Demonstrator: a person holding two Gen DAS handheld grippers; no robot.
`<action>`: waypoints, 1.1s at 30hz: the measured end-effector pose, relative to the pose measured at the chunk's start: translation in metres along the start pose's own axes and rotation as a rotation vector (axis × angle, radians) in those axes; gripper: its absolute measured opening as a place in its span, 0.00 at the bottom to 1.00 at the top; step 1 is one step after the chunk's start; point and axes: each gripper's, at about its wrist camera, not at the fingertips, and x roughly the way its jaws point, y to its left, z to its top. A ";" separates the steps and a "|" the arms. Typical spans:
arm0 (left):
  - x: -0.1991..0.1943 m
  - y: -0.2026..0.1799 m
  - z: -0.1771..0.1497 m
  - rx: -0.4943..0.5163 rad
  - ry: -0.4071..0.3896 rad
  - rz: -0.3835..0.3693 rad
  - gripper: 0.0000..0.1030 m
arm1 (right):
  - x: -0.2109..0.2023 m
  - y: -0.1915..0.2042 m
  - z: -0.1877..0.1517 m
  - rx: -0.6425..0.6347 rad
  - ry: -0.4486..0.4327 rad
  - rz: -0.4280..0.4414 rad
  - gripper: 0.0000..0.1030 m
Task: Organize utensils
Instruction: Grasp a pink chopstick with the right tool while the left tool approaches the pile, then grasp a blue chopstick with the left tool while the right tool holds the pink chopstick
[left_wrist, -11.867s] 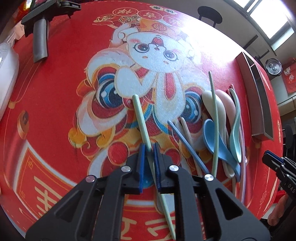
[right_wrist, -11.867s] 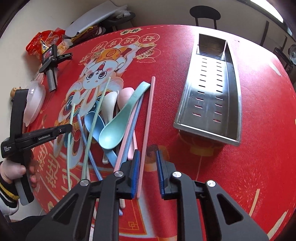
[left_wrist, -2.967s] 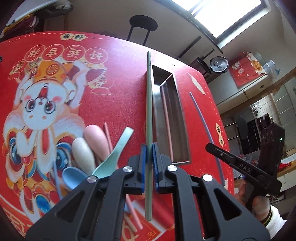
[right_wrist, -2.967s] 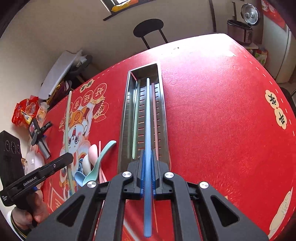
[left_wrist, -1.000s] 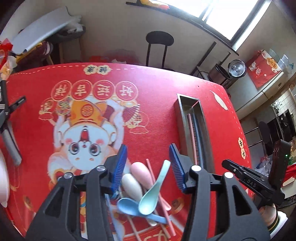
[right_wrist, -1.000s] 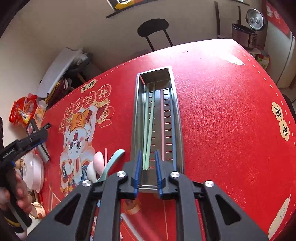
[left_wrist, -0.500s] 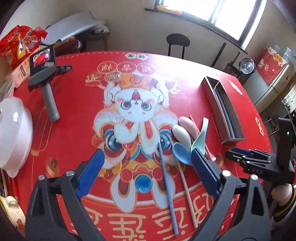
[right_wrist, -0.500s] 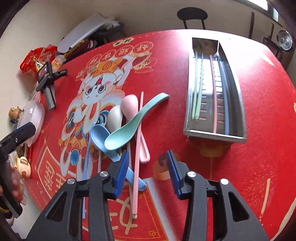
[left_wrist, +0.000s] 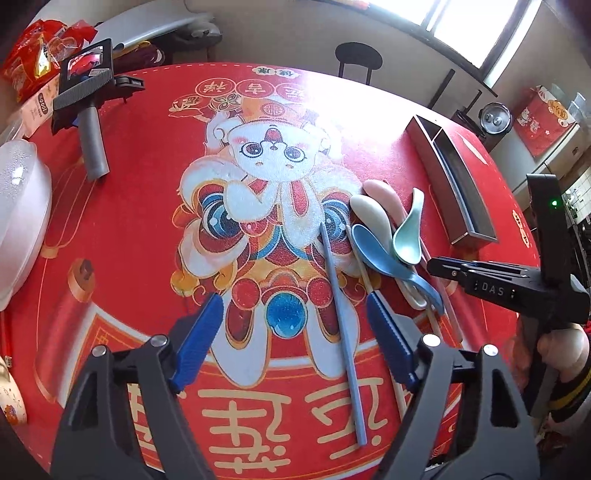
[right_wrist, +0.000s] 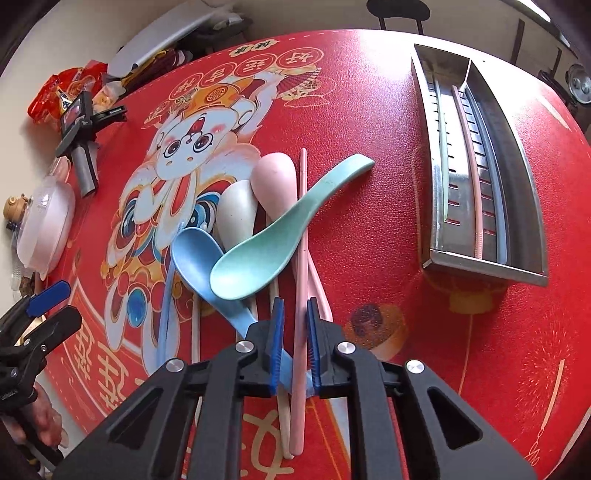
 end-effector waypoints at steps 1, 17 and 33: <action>0.001 0.001 0.000 -0.006 0.003 0.001 0.74 | 0.002 -0.001 0.000 0.004 0.005 -0.005 0.10; 0.019 -0.009 -0.009 -0.006 0.070 -0.038 0.65 | 0.007 -0.001 0.008 -0.001 0.021 -0.019 0.06; 0.041 -0.020 -0.028 -0.040 0.149 -0.057 0.48 | 0.011 0.013 0.010 -0.095 0.058 -0.109 0.07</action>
